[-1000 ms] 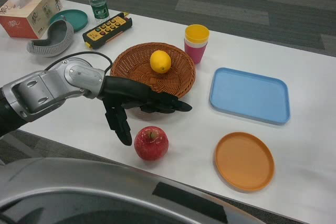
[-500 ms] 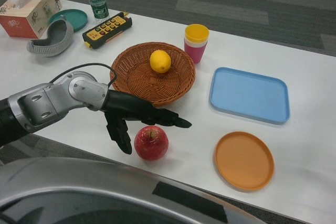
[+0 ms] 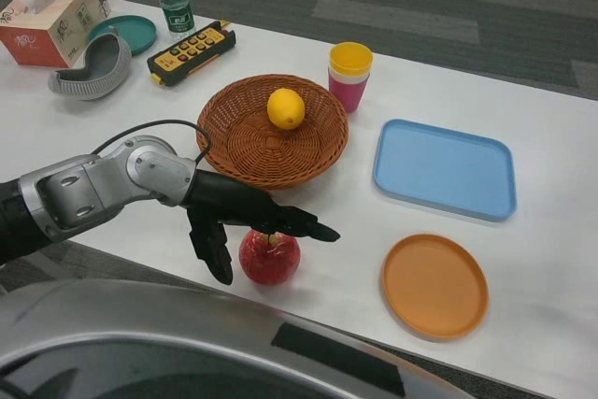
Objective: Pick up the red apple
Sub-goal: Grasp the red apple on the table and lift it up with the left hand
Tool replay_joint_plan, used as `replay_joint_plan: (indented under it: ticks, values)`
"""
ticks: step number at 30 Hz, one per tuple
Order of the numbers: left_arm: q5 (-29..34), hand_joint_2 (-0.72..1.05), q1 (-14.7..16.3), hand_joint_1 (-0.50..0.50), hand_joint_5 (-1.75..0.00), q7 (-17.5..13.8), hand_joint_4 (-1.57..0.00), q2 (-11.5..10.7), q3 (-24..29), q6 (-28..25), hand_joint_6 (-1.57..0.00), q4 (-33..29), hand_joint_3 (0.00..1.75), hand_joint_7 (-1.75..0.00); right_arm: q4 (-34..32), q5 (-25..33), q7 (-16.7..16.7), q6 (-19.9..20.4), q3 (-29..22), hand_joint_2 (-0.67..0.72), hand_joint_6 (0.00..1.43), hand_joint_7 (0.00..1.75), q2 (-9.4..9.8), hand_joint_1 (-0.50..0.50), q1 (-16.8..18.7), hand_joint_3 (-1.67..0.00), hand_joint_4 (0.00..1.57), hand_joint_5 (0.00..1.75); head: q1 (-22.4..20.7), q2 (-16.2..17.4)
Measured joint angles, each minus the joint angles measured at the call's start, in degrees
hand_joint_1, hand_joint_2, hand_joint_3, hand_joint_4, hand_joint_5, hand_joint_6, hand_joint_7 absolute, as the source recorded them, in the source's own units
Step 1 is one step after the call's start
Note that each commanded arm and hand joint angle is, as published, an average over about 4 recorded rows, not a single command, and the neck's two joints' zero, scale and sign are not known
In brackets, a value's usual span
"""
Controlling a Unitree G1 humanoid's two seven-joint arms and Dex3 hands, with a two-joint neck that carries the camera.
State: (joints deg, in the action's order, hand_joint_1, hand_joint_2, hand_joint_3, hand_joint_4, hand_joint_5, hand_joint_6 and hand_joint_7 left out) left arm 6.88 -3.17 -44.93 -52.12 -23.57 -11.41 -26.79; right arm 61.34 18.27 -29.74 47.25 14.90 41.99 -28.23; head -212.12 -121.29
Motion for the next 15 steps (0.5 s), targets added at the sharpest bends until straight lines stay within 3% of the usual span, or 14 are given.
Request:
replay_joint_plan:
  ticks: [6,10,15]
  values:
    - [-6.8,1.05,1.2,0.5,0.0,0.0,0.0,0.3,-0.1,0.2,0.0,0.0,0.0,0.0,-0.4,0.0,0.0,0.0,-0.1,0.72,0.0,0.0,0.02,-0.42,0.6,0.0,0.0,0.0,-0.2,0.2]
    - [-12.3,1.05,1.3,0.5,0.0,0.0,0.0,2.4,0.0,0.3,0.0,0.0,0.0,0.0,-0.5,0.0,0.0,0.0,-0.2,0.72,0.0,0.0,0.03,-0.42,0.6,0.0,0.0,0.0,-0.2,0.3]
    - [-14.9,1.05,1.4,0.5,0.0,0.0,0.0,3.6,-0.1,0.3,0.0,0.0,0.0,0.0,-0.5,0.0,0.0,0.0,-0.2,0.72,0.0,0.0,0.05,-0.42,0.6,0.0,0.0,0.0,-0.4,0.5]
